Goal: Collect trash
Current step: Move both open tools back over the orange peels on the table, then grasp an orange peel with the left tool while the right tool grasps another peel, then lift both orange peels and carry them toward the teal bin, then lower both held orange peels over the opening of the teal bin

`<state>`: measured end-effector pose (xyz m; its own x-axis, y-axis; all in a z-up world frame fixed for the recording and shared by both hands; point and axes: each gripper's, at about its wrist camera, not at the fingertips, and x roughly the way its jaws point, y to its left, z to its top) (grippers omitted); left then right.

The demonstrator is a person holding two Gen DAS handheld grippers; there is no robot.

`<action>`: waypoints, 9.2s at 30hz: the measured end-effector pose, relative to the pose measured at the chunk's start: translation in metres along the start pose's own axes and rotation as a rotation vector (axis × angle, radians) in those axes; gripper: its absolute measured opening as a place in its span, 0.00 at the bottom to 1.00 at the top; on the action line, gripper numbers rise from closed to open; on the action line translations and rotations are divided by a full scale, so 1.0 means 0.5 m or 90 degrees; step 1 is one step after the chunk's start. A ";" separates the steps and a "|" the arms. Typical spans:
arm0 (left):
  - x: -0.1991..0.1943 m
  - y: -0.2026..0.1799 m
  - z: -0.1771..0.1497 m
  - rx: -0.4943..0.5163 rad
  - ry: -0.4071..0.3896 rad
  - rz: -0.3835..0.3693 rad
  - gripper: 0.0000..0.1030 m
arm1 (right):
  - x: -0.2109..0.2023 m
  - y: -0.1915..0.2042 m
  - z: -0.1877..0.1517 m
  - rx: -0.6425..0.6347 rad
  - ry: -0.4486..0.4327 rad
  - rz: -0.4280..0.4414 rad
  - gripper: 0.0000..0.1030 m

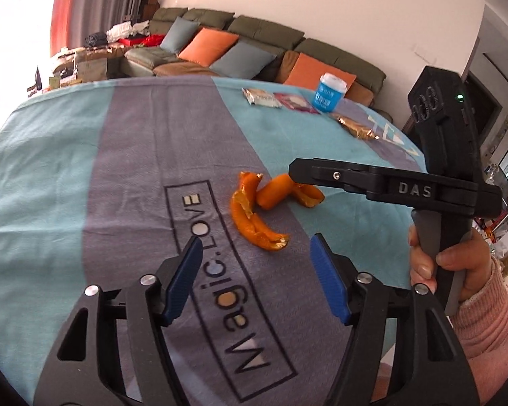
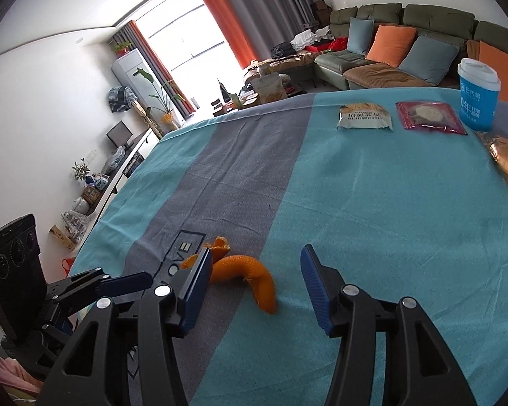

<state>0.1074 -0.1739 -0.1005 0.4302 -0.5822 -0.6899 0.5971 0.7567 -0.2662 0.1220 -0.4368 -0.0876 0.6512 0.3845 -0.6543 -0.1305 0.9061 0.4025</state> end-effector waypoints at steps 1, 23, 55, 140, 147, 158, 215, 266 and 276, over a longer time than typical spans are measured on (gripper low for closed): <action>0.007 -0.001 0.003 -0.004 0.005 0.004 0.62 | 0.002 0.000 -0.002 -0.001 0.003 0.002 0.50; 0.035 0.030 0.021 -0.042 0.008 0.060 0.18 | 0.008 0.003 -0.003 -0.017 0.022 0.034 0.50; -0.150 0.130 -0.034 -0.073 -0.070 0.172 0.18 | 0.028 0.082 0.000 -0.058 0.033 0.104 0.13; -0.390 0.326 -0.142 -0.231 -0.167 0.332 0.18 | 0.211 0.414 0.039 -0.176 0.121 0.287 0.13; -0.413 0.351 -0.157 -0.251 -0.176 0.348 0.18 | 0.227 0.438 0.040 -0.182 0.132 0.297 0.13; -0.439 0.379 -0.171 -0.275 -0.183 0.377 0.18 | 0.255 0.473 0.048 -0.195 0.148 0.310 0.13; -0.476 0.466 -0.199 -0.338 -0.183 0.444 0.18 | 0.340 0.603 0.058 -0.233 0.201 0.325 0.13; -0.455 0.540 -0.214 -0.372 -0.165 0.466 0.18 | 0.404 0.676 0.048 -0.262 0.231 0.299 0.13; -0.445 0.555 -0.219 -0.385 -0.159 0.471 0.18 | 0.419 0.691 0.040 -0.270 0.239 0.287 0.13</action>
<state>0.1033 0.1984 -0.0944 0.7274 0.1057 -0.6780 -0.2966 0.9394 -0.1718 0.2281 -0.0468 -0.0727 0.1753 0.7027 -0.6895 -0.6548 0.6062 0.4514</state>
